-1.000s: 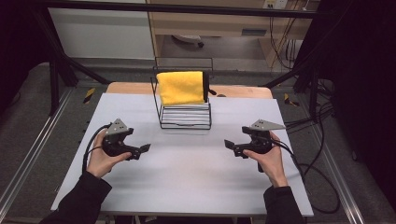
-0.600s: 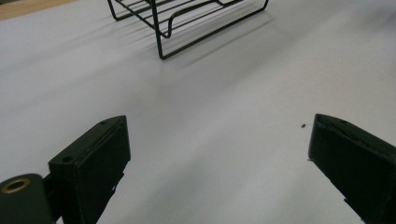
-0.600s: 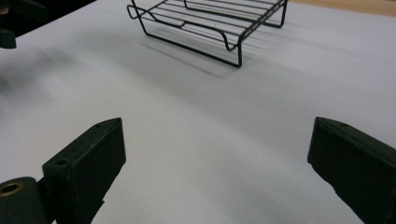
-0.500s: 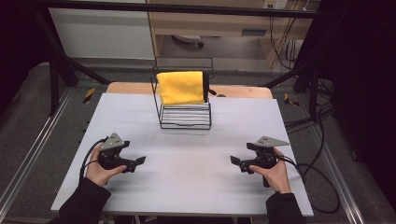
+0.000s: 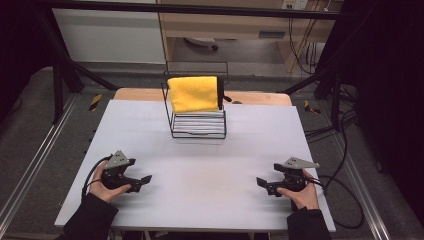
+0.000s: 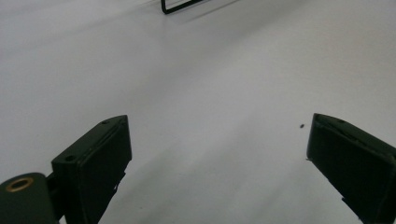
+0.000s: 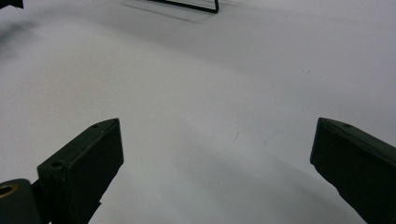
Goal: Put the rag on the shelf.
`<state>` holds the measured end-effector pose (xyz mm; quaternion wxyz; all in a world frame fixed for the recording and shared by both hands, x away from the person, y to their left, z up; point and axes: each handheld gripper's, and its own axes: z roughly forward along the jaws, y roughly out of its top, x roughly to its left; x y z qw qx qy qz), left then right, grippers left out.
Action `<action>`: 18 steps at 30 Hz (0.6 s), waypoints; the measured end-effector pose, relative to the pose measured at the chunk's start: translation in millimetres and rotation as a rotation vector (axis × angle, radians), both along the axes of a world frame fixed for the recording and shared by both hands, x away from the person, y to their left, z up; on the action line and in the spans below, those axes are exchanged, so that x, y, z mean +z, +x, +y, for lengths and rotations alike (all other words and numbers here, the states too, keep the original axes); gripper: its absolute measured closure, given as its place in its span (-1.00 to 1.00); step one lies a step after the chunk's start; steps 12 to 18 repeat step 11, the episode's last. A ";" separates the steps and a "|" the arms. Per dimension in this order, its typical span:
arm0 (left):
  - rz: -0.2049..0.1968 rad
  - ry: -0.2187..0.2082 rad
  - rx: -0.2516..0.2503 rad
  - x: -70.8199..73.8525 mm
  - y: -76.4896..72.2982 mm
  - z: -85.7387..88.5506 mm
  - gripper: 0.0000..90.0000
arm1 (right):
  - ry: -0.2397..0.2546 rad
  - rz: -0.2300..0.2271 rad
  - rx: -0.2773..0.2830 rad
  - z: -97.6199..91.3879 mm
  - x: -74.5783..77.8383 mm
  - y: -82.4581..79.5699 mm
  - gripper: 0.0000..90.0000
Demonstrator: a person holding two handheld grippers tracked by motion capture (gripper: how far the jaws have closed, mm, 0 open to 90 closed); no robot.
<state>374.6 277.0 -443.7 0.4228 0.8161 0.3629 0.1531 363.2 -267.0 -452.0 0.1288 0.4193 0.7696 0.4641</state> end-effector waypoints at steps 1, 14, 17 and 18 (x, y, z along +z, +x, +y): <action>0.000 0.002 0.001 -0.1 -0.3 0.5 -0.85 | 0.001 0.001 -0.003 -0.6 -0.8 -1.0 -0.94; 0.005 0.002 -0.002 -2.4 -1.7 1.4 -0.85 | -0.015 0.012 0.004 -0.6 -2.4 -2.3 -0.95; 0.005 0.002 -0.002 -2.4 -1.7 1.4 -0.85 | -0.015 0.012 0.004 -0.6 -2.4 -2.3 -0.95; 0.005 0.002 -0.002 -2.4 -1.7 1.4 -0.85 | -0.015 0.012 0.004 -0.6 -2.4 -2.3 -0.95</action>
